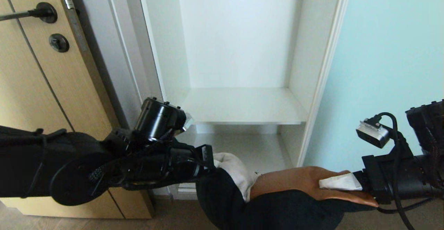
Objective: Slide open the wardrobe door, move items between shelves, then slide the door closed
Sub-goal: Place the pillow on the lower shelf
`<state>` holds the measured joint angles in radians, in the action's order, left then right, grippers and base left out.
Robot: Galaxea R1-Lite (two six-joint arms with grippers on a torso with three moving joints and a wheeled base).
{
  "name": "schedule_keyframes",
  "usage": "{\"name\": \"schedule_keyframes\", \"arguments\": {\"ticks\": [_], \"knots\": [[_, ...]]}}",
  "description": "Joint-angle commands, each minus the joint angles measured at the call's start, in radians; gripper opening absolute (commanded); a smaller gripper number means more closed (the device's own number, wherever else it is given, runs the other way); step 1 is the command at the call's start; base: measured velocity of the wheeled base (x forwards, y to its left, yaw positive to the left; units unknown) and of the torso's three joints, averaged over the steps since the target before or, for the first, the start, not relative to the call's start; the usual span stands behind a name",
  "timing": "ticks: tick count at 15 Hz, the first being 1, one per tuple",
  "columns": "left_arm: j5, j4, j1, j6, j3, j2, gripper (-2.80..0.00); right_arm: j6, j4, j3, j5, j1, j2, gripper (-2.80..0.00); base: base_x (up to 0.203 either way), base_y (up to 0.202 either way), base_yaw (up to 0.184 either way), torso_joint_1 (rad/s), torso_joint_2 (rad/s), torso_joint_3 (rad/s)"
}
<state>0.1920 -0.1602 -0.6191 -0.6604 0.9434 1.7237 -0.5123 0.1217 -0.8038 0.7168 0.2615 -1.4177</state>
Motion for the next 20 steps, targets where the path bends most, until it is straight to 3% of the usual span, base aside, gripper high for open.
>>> {"name": "schedule_keyframes", "arguments": {"ticks": [1,10,15,20], "knots": [[-0.042,-0.002,-0.016,-0.002,0.009,0.042,-2.80,-0.002,0.001,0.000,0.006,0.001,-0.010,-2.80,0.000,0.000,0.000,0.000,0.00,0.000],[-0.040,-0.036,-0.018,-0.010,-0.003,0.028,-2.80,0.000,-0.002,-0.005,0.006,0.001,-0.032,-2.80,0.000,0.000,0.000,0.000,0.00,-0.008],[-0.041,-0.036,-0.018,-0.009,-0.005,0.024,-2.80,0.006,-0.008,-0.010,0.005,0.001,-0.053,-2.80,0.000,0.000,0.000,0.003,0.00,-0.169],[-0.039,-0.038,-0.016,-0.010,0.034,0.049,-2.80,0.000,-0.103,-0.014,0.003,0.001,-0.118,-2.80,0.000,0.000,0.000,0.003,0.00,-0.197]]}}
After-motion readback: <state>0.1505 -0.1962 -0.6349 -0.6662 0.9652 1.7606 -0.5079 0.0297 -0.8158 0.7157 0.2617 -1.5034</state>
